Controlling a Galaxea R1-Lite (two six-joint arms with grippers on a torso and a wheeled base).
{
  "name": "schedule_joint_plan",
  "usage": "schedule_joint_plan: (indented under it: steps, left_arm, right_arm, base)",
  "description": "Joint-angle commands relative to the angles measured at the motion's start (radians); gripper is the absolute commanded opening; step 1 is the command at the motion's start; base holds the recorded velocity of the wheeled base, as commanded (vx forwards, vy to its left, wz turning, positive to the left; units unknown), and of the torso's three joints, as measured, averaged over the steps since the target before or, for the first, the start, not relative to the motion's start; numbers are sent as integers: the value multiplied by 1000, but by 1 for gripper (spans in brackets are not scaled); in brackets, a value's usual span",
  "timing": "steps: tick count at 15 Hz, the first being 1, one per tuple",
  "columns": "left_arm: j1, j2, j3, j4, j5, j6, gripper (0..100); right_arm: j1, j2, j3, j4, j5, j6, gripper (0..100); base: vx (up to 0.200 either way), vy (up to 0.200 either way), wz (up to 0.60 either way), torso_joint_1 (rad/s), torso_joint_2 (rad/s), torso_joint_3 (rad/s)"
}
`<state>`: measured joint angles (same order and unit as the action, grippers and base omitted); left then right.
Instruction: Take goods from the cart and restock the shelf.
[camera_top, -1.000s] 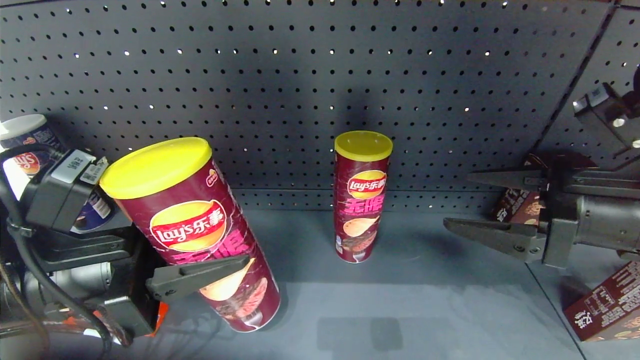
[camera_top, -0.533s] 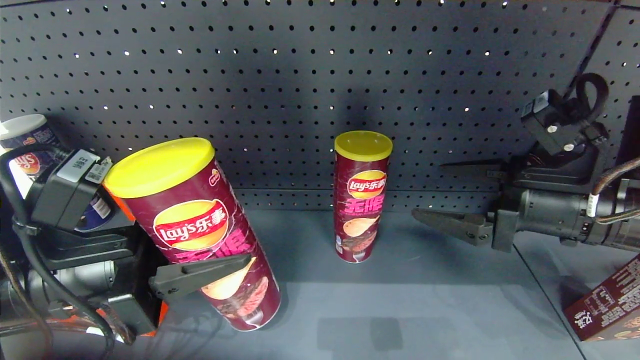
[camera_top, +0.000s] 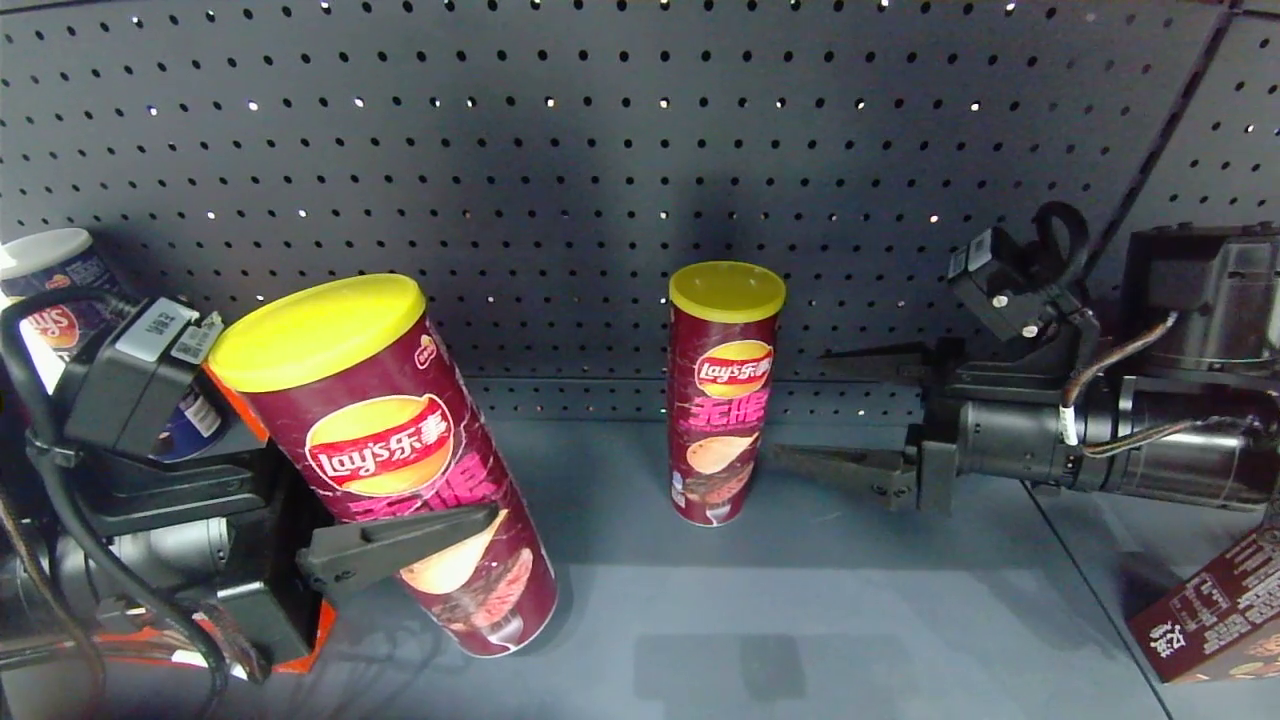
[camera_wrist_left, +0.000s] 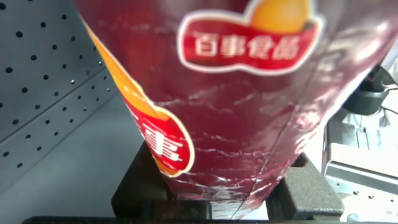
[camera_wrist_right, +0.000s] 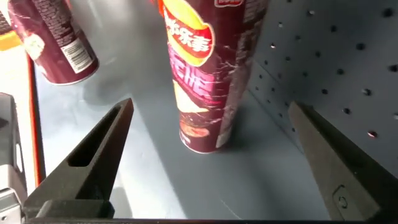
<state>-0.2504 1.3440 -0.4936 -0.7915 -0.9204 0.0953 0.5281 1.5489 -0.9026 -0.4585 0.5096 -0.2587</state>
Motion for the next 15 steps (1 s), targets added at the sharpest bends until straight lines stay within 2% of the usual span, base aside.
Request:
schedule_joint_plan:
  steps: [1,4,15]
  left_arm:
    - [2,1,0,0,0,0,0]
    - [5,3,-3,0,0,0,0]
    - [5,7,-13,0,0,0,0]
  right_arm:
    - [0,45,-1,-17,18,-1,100]
    - [1,86,-2,-55,24,-1,100]
    - [3,181,-30,-63,53,-5,100]
  base:
    - [0,0,0,0,0,0]
    - [0,0,0,0,0,0]
    - [0,0,0,0,0,0]
